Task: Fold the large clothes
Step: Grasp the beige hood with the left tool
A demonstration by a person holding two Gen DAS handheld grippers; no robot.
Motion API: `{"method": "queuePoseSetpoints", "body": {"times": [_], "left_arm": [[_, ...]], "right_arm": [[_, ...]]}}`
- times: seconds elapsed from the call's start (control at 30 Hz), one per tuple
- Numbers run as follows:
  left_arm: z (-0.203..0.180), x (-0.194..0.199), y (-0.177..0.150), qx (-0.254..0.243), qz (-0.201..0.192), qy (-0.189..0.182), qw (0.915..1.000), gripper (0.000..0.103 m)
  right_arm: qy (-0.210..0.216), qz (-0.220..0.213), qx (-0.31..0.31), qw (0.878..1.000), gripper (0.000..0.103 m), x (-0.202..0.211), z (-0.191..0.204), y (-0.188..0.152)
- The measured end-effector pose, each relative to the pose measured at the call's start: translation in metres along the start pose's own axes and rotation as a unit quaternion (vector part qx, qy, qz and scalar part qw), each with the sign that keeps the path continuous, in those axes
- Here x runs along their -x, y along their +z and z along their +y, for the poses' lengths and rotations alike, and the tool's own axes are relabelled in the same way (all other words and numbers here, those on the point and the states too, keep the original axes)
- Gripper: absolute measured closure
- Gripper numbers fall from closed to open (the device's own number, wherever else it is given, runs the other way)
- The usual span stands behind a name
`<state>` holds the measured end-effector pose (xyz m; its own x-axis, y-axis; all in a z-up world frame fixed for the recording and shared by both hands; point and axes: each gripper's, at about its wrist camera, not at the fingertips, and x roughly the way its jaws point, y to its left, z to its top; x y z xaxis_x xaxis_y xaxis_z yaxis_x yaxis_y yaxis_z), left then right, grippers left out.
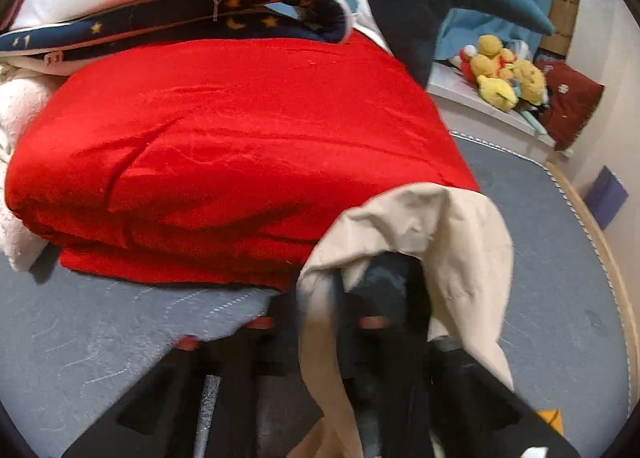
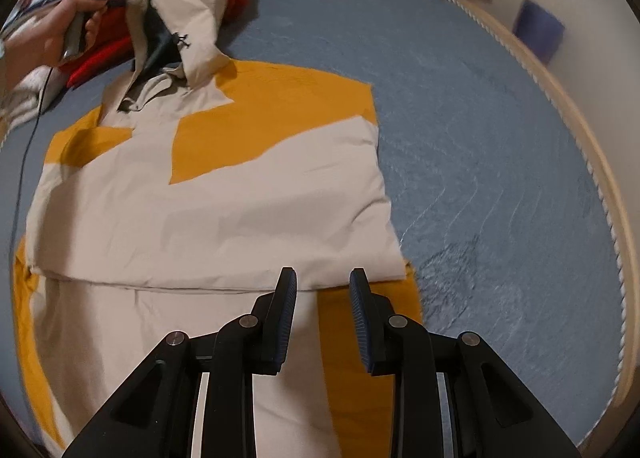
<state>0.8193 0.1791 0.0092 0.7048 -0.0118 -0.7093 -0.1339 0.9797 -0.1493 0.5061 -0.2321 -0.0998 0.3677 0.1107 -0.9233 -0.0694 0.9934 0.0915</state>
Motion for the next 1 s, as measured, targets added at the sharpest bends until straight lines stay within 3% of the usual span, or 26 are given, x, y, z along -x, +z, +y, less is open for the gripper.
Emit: {"method": "queuePoseSetpoints", "body": {"times": [0.2, 0.4, 0.47, 0.57, 0.63, 0.67, 0.87, 1.0], "left_arm": [[-0.03, 0.072, -0.026, -0.072, -0.023, -0.047, 0.996, 0.102], [-0.057, 0.161, -0.084, -0.164, -0.019, -0.067, 0.984, 0.103], [-0.054, 0.161, -0.085, -0.163, 0.003, -0.059, 0.9849, 0.103], [-0.04, 0.149, -0.071, -0.12, 0.017, -0.05, 0.9914, 0.099], [-0.03, 0.137, -0.061, -0.098, 0.01, -0.036, 0.9945, 0.079], [-0.023, 0.129, -0.059, -0.09, 0.009, -0.025, 0.9956, 0.074], [0.001, 0.073, -0.036, -0.02, 0.013, -0.009, 0.9997, 0.072], [0.008, 0.036, -0.014, 0.017, 0.008, -0.013, 0.9997, 0.064]], "right_arm": [[0.003, -0.015, -0.018, 1.0, 0.074, 0.013, -0.006, 0.001], [0.028, -0.036, -0.041, 0.998, 0.074, 0.035, -0.006, 0.006], [0.034, -0.044, -0.046, 0.997, 0.074, 0.044, -0.006, 0.005], [0.049, -0.052, -0.057, 0.996, 0.074, 0.057, -0.005, 0.0], [0.049, -0.055, -0.044, 0.996, 0.074, 0.061, 0.0, -0.005], [0.046, -0.055, -0.035, 0.997, 0.074, 0.061, 0.002, -0.007], [0.018, -0.057, -0.011, 0.998, 0.074, 0.051, -0.006, -0.005], [0.012, -0.044, -0.008, 0.999, 0.073, 0.036, -0.013, 0.001]]}}
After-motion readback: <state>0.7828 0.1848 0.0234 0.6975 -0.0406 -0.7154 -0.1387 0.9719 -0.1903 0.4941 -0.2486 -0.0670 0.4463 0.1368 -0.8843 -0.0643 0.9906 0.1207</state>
